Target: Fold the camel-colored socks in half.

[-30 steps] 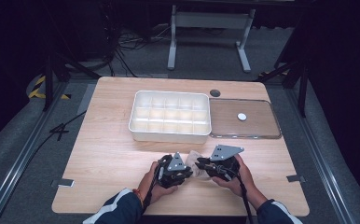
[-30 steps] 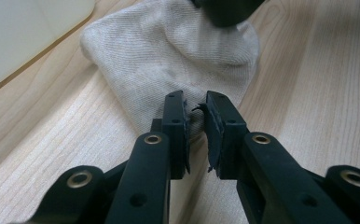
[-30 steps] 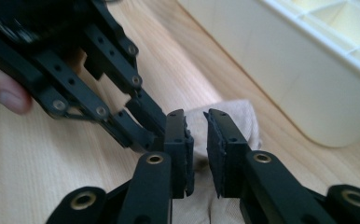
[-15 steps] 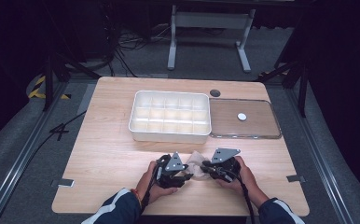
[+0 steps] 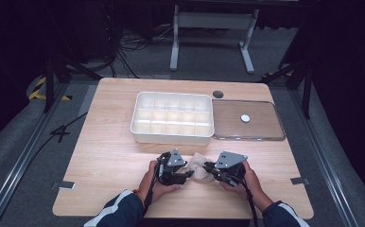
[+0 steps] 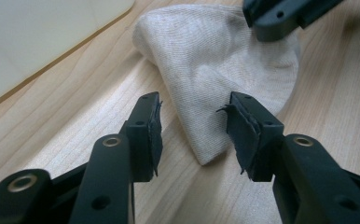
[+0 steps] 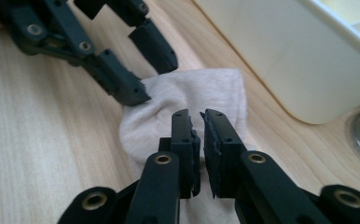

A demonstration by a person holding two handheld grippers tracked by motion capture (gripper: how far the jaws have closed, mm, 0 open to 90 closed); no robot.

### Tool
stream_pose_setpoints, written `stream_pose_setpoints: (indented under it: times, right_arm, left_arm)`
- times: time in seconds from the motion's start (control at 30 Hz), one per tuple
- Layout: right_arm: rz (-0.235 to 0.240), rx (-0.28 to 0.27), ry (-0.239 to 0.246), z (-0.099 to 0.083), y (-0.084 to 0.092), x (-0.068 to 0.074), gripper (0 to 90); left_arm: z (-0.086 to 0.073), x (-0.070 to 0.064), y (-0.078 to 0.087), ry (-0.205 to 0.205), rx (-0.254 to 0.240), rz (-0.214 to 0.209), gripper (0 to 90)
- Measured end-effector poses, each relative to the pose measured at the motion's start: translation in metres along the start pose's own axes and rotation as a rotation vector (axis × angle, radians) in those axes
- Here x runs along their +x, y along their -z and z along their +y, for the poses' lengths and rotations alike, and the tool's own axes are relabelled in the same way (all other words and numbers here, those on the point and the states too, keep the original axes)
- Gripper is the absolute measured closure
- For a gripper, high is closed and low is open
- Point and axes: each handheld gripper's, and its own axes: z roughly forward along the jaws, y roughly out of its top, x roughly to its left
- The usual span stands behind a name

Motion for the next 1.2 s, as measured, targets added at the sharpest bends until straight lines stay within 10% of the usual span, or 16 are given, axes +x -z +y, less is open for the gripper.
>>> stream_pose_setpoints:
  times: [0.53,0.87,0.97,1.2]
  right_arm:
    - [0.042,0.073,-0.036,-0.007,-0.015,-0.003,83.6]
    - [0.038,0.073,-0.042,-0.006,-0.017,-0.001,83.9]
    - [0.037,0.075,-0.043,-0.006,-0.017,-0.001,83.9]
    - [0.038,0.084,-0.046,-0.004,-0.019,-0.001,83.9]
  left_arm:
    - [0.002,0.001,-0.003,0.003,0.047,0.001,41.1]
    - [0.005,-0.001,-0.003,0.005,0.064,-0.091,70.8]
    - [0.004,0.001,-0.001,0.065,0.017,-0.111,79.5]
    - [0.006,-0.001,0.003,0.042,-0.030,-0.115,81.5]
